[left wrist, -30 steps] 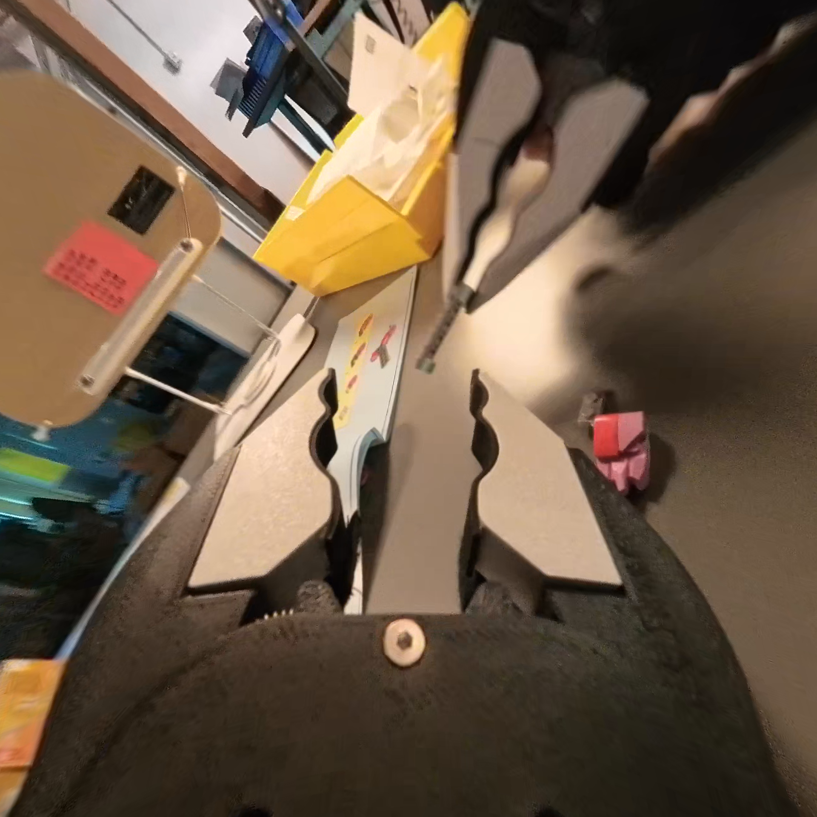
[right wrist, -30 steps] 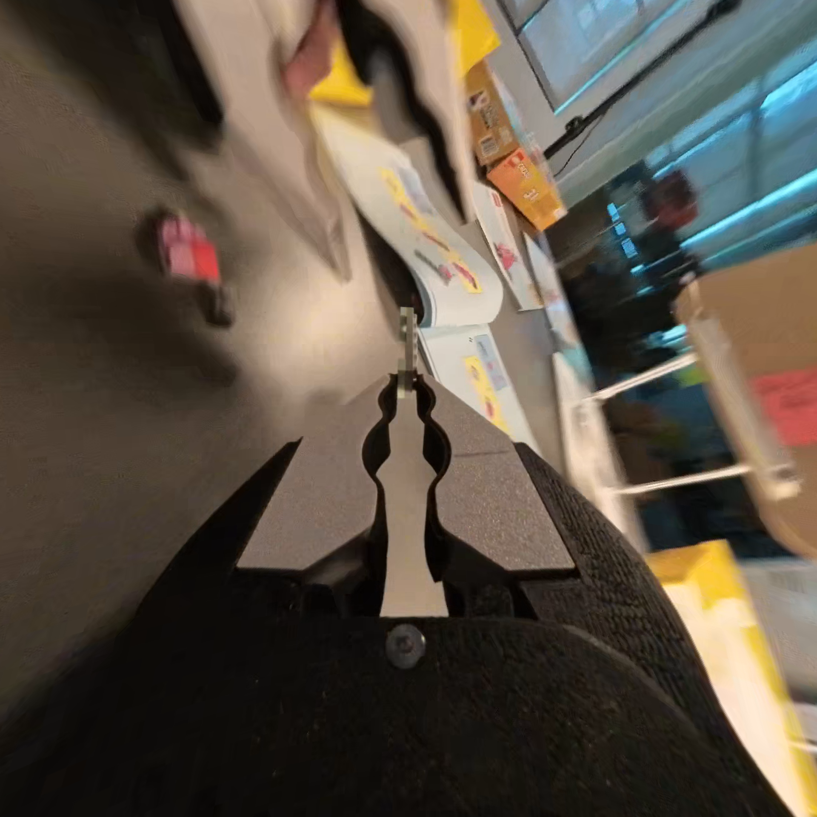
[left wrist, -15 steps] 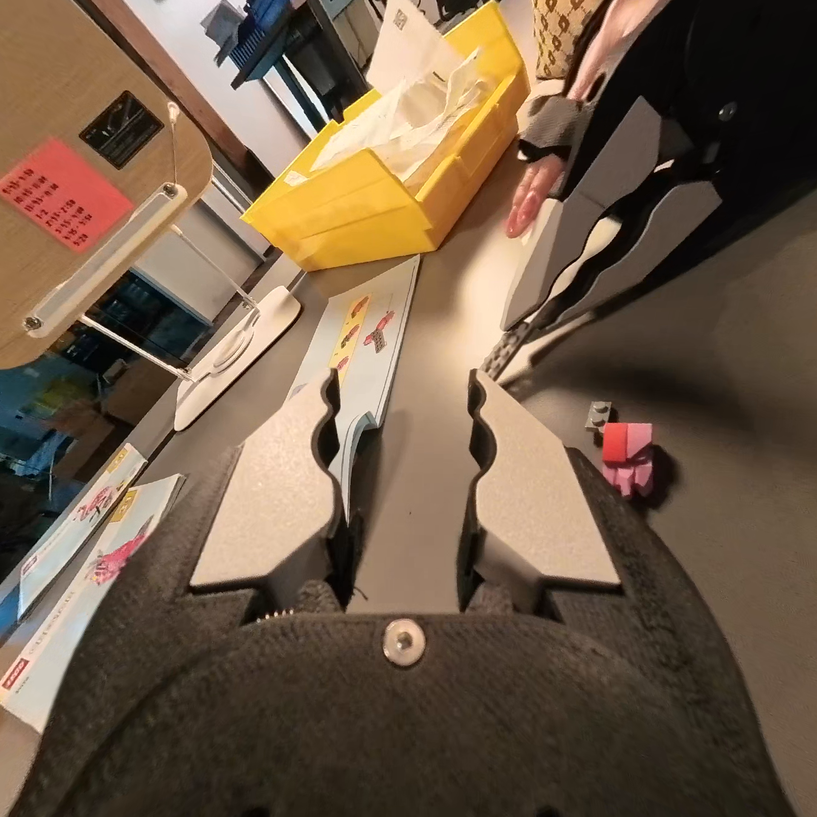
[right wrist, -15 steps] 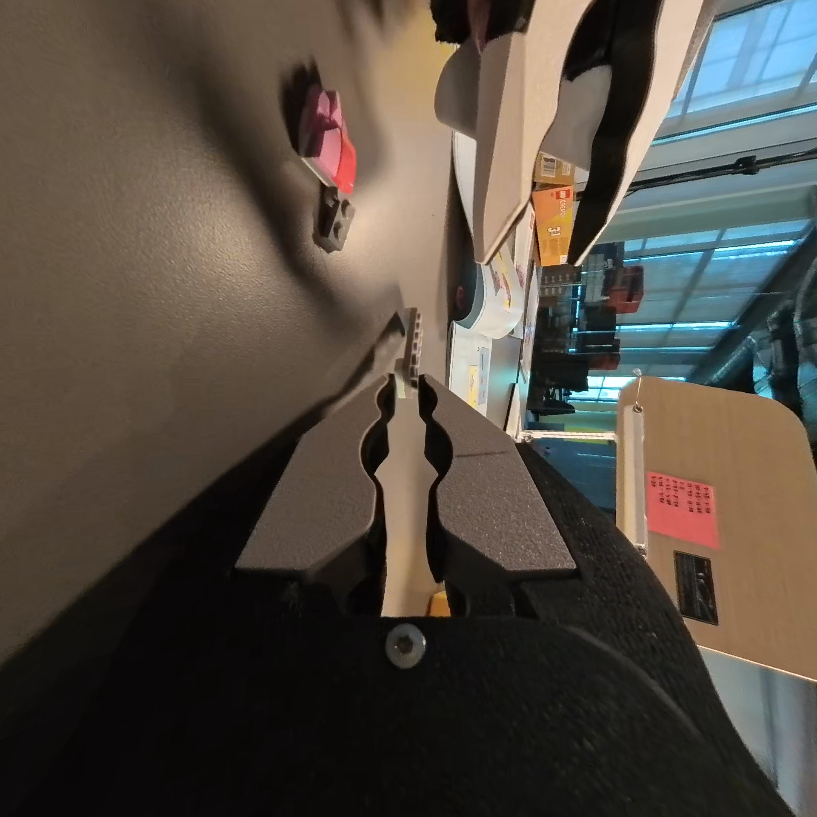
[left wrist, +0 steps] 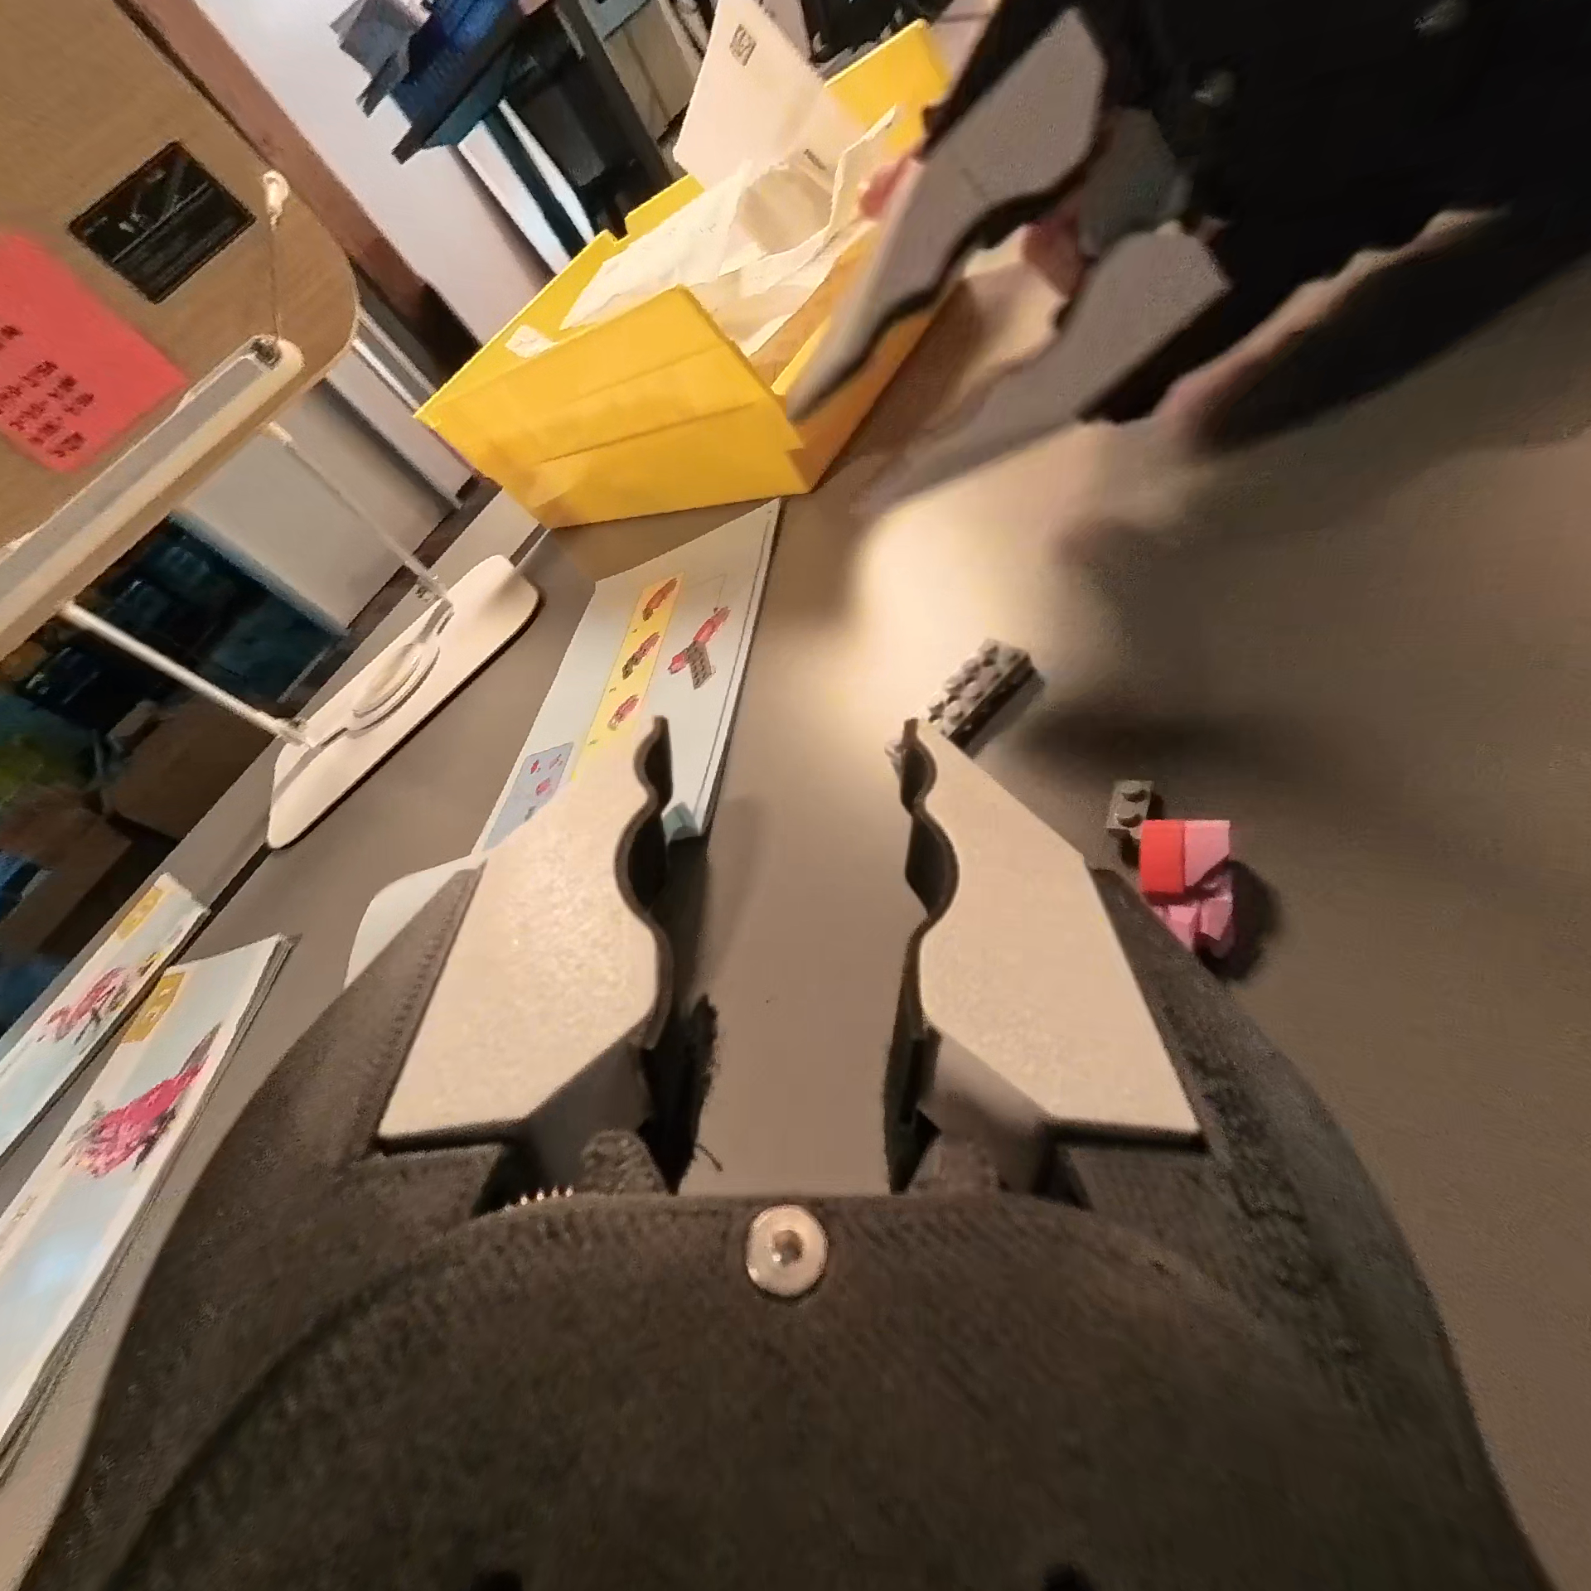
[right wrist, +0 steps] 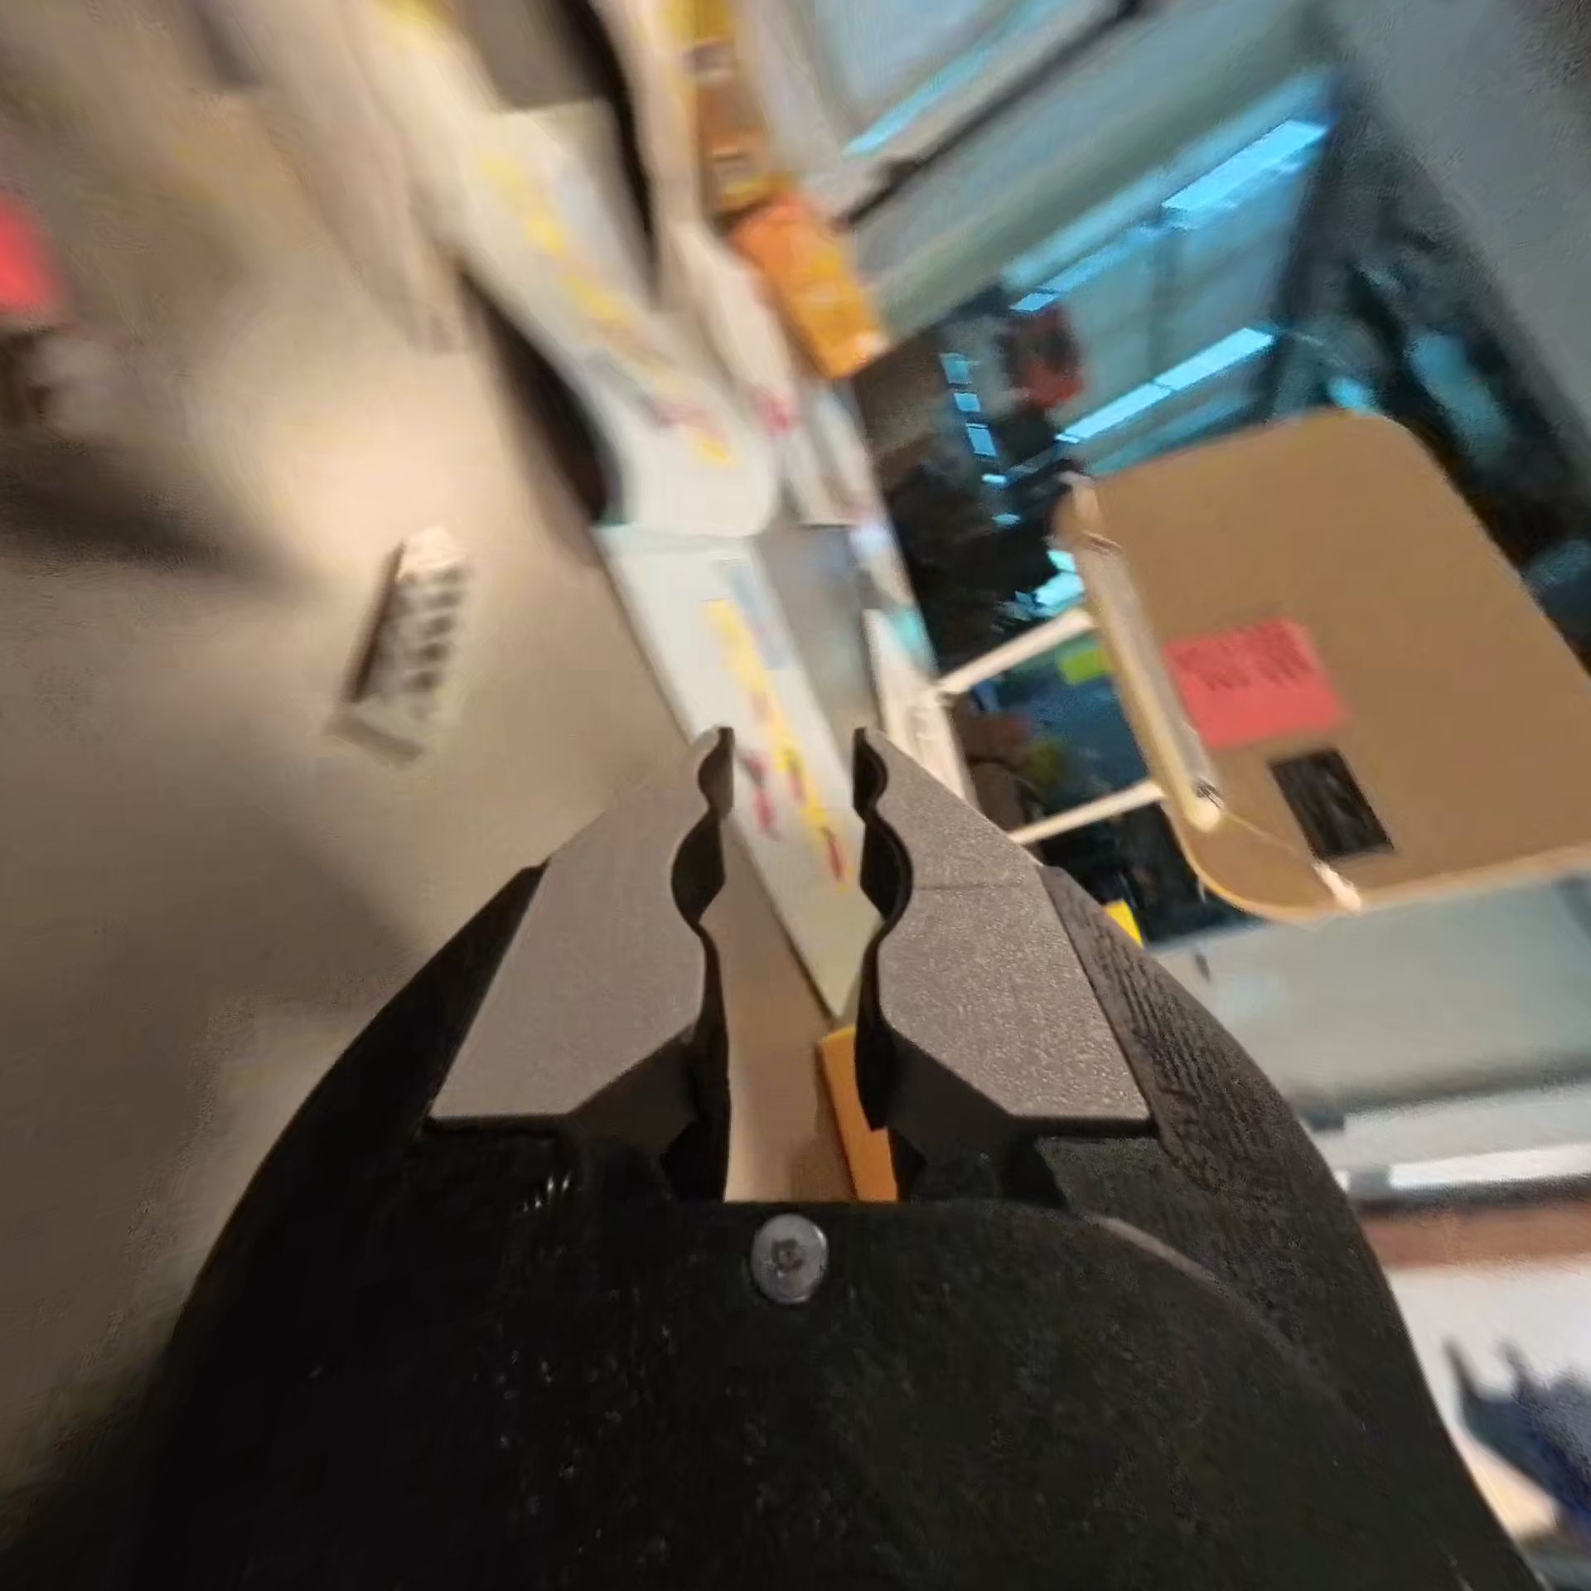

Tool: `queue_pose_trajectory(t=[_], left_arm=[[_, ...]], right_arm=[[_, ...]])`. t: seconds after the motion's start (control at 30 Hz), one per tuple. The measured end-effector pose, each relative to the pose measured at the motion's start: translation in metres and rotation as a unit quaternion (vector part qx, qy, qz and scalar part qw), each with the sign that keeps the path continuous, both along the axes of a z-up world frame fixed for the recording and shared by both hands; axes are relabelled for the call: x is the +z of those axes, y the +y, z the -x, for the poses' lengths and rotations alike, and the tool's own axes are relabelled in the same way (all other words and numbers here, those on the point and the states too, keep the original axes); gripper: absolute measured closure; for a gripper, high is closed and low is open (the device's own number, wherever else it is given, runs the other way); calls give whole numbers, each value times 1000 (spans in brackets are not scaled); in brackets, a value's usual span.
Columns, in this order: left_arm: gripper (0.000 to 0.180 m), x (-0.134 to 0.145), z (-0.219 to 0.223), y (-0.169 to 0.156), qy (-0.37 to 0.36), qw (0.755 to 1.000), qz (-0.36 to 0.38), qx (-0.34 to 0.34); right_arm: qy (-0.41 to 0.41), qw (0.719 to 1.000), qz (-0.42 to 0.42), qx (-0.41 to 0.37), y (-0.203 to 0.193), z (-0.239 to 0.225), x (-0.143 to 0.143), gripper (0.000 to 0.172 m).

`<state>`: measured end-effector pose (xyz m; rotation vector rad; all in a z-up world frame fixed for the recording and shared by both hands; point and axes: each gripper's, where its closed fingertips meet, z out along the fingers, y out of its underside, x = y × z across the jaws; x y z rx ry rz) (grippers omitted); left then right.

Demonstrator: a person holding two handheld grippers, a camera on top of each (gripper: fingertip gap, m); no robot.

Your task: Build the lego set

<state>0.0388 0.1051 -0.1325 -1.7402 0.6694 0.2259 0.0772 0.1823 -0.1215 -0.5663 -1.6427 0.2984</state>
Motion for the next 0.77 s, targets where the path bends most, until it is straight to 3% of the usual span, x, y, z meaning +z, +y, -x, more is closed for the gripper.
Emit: queue_pose_trajectory(t=[0.13,0.33,0.5,0.77], left_arm=[[133,4,-2,-2,-5,1000,-15,-13],[141,9,-2,-3,-18,999,-23,-19],[147,7,-2,-3,-14,1000,-18,-17],[149,7,-2,-5,-12,1000,-15,-18]], right_arm=[[140,986,85,-31,28,-3,35,166],[200,964,150,-91,72,-15,46,172],[216,954,181,-102,83,-20,50,172],[185,971,126,-87,68,-12,42,172]])
